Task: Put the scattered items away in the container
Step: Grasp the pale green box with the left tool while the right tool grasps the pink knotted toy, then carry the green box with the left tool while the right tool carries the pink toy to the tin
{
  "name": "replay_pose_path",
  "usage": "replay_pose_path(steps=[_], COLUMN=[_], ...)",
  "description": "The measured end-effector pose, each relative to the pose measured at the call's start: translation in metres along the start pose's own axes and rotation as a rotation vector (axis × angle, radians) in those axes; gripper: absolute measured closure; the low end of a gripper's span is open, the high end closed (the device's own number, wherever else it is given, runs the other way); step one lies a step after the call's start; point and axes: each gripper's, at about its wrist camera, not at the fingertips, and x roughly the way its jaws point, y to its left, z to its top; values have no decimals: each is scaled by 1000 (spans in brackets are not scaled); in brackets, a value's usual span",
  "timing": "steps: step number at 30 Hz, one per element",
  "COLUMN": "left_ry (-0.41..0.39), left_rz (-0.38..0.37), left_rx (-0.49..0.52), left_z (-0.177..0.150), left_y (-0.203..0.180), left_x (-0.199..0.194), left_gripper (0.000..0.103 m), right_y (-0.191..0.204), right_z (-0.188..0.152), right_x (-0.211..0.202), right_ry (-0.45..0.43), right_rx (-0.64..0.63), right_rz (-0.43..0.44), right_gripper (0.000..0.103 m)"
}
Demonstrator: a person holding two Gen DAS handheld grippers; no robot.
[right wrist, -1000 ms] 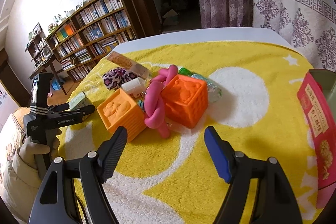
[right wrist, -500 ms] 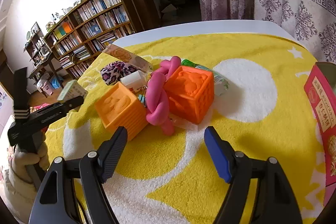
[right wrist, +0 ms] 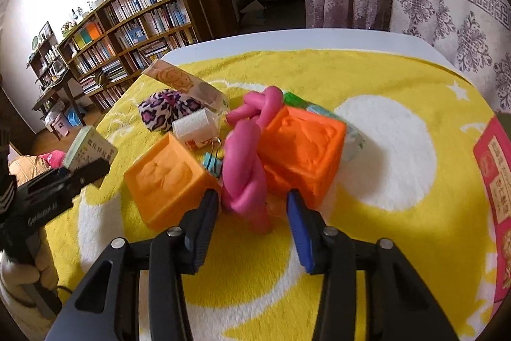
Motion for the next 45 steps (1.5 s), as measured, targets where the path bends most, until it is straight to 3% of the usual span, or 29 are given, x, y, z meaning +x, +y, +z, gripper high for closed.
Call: replay_pose_path(steps=[4,18,25,33,45], left_ry=[1,-3,-31,-44,-51], left_rz=[1,18,-16,-69,-133], left_rx=[4,-10,-42,-31,82], left_z=[-2,-1,-1,-1,5], left_y=[-2,-3,-17,-53,-127], left_x=[0,0,-17,-32,-45], left_gripper=[57,57,57,57,57], right_y=[1,-4,-19,-41,-83], right_z=[2,-11,-15,-20,-34], right_x=[11,-35,-61,-92,-118], right_ry=[14,-104,-153,-216,-260], right_rx=[4,14,40,83,157], right_rz=[3,16,-3,-11,-18], right_gripper=[69,70,70,70,70])
